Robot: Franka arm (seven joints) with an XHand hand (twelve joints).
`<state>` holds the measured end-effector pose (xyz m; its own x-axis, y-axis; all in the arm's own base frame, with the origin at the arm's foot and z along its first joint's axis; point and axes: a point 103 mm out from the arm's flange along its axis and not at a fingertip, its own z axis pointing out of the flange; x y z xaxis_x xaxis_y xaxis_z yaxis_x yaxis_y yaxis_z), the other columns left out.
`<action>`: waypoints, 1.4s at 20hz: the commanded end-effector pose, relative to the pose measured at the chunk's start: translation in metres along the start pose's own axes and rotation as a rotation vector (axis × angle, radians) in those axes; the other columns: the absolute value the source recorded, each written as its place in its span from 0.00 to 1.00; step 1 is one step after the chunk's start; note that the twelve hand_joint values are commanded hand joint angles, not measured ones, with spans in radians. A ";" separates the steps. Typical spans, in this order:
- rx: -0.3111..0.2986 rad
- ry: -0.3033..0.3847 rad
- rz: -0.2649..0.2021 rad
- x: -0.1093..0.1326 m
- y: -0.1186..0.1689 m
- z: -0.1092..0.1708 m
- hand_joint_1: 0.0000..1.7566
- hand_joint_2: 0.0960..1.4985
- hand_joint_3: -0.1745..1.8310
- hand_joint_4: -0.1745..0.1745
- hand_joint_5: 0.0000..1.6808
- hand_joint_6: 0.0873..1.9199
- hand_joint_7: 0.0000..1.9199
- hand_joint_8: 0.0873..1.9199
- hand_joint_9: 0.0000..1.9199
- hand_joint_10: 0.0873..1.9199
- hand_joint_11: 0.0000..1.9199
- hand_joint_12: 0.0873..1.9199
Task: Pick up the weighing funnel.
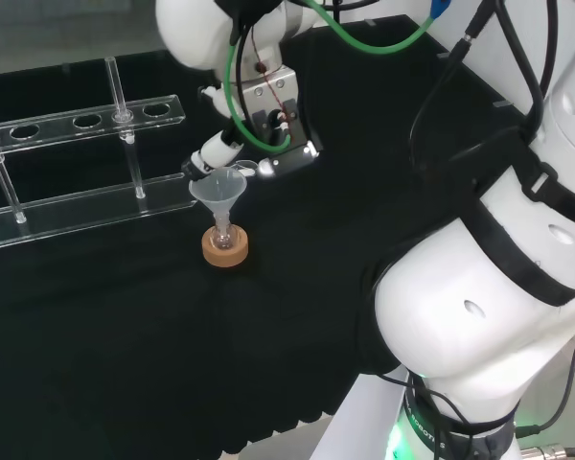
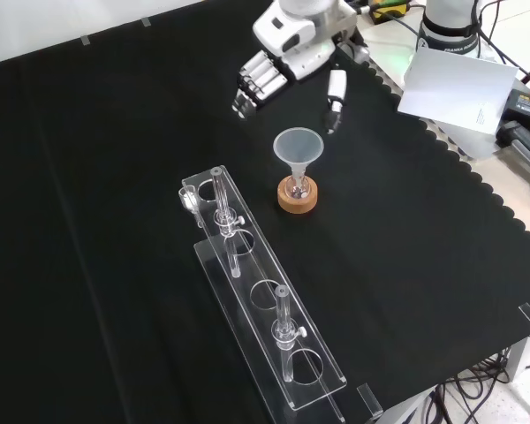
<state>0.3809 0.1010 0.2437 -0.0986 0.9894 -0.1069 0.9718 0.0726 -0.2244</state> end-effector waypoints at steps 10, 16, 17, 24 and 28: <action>0.030 0.045 0.045 -0.050 0.047 -0.024 0.29 0.51 0.08 0.33 0.16 0.00 0.03 0.27 0.17 0.33 0.13 0.70; 0.020 0.072 0.059 -0.080 0.080 -0.021 0.38 0.54 0.09 0.34 0.23 0.00 0.08 0.32 0.24 0.31 0.17 0.68; 0.024 0.073 0.061 -0.081 0.085 -0.018 0.39 0.54 0.09 0.34 0.23 0.00 0.08 0.32 0.25 0.31 0.18 0.68; 0.047 0.057 0.047 -0.082 0.124 0.006 0.43 0.54 0.09 0.34 0.25 0.00 0.11 0.32 0.28 0.30 0.20 0.67; 0.074 0.053 0.033 -0.079 0.142 0.022 0.44 0.54 0.09 0.34 0.26 0.00 0.11 0.32 0.28 0.29 0.21 0.67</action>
<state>0.4783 0.0164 0.2451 0.0176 0.9984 -0.0543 0.9687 -0.0305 -0.2463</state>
